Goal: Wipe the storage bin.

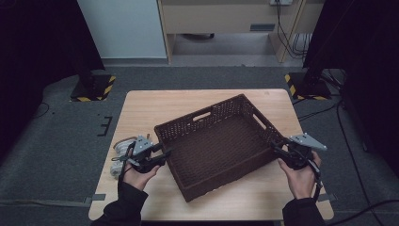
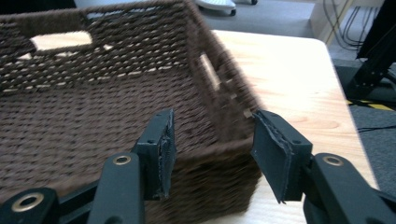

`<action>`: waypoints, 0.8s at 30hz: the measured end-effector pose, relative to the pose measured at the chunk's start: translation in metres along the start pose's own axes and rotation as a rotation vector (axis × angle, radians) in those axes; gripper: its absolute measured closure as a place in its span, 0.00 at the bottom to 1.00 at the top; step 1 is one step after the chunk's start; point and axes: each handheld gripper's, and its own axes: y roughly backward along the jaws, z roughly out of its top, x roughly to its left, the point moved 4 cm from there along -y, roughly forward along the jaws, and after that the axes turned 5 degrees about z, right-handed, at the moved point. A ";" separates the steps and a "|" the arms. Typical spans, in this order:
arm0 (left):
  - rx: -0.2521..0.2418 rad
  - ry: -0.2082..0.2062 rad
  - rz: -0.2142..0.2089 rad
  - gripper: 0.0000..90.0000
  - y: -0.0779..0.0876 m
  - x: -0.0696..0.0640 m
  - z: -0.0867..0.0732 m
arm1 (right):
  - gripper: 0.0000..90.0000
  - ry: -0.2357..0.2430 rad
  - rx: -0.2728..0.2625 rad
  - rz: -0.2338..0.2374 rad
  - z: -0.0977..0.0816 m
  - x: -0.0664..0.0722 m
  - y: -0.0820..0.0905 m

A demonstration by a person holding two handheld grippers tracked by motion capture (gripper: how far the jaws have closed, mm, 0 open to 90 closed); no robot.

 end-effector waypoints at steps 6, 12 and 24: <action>0.006 -0.007 -0.019 0.58 0.002 -0.004 0.001 | 0.52 0.005 0.014 -0.001 -0.004 0.009 -0.009; -0.026 0.029 0.007 0.52 0.003 0.011 0.011 | 0.58 0.019 0.002 -0.015 -0.004 0.004 -0.013; -0.004 0.036 0.027 0.52 -0.004 0.012 0.002 | 0.50 0.023 -0.032 0.016 0.004 0.008 -0.015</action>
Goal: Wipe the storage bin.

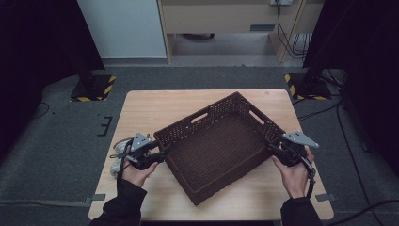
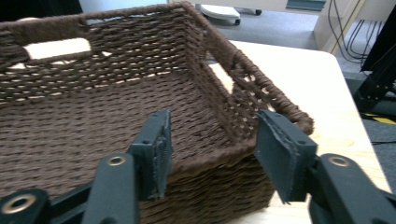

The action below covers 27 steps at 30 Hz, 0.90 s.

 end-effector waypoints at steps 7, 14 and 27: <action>-0.001 -0.001 0.002 0.51 0.003 -0.005 -0.002 | 0.47 0.000 0.024 0.016 -0.008 0.016 0.001; -0.004 -0.004 0.008 0.47 0.006 0.003 0.005 | 0.49 -0.001 0.017 0.010 -0.009 0.014 -0.006; -0.007 -0.001 0.016 0.43 -0.011 0.020 0.003 | 0.48 0.032 -0.009 0.023 -0.002 0.013 -0.008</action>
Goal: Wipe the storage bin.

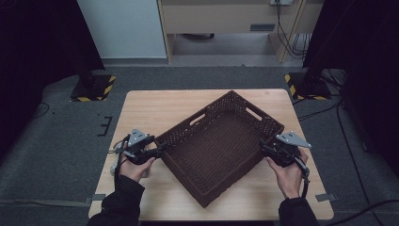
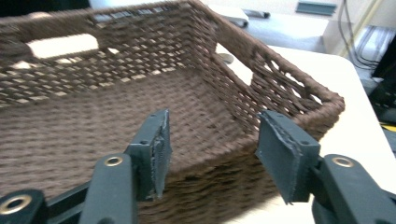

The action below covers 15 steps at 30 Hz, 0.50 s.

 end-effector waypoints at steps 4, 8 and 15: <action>0.004 0.005 0.000 0.44 0.002 -0.001 -0.001 | 0.47 -0.002 0.012 0.014 -0.002 0.007 0.005; 0.004 0.012 0.004 0.44 0.006 -0.005 -0.003 | 0.47 -0.004 0.024 0.017 -0.006 0.008 0.001; -0.007 0.011 -0.010 0.51 0.009 0.001 0.003 | 0.50 -0.004 0.022 0.011 -0.006 0.002 -0.008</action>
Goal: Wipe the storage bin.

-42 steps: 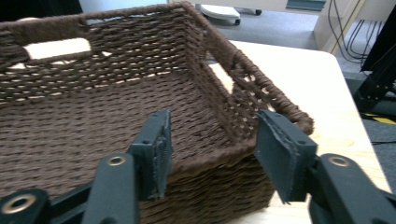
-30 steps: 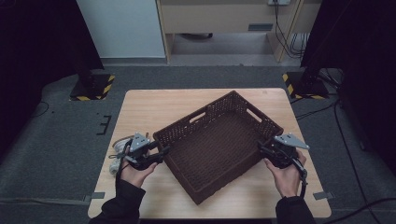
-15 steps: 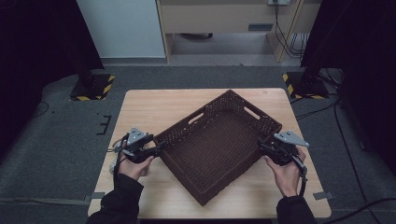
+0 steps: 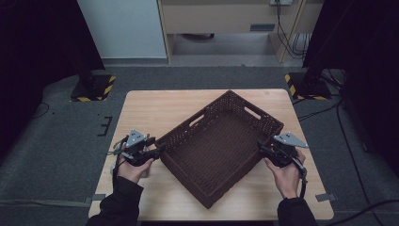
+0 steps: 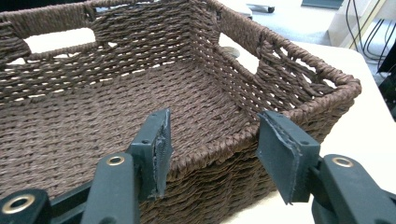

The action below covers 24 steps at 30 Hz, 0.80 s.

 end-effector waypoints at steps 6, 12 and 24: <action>0.012 0.014 -0.041 0.62 -0.007 0.001 -0.005 | 0.51 0.011 -0.006 0.000 0.001 -0.001 -0.001; 0.031 -0.004 -0.047 0.63 -0.001 -0.004 -0.007 | 0.45 0.005 -0.030 0.038 0.006 0.008 0.010; 0.027 -0.003 -0.061 0.67 0.003 -0.006 -0.004 | 0.54 0.033 0.018 0.047 -0.001 0.016 0.002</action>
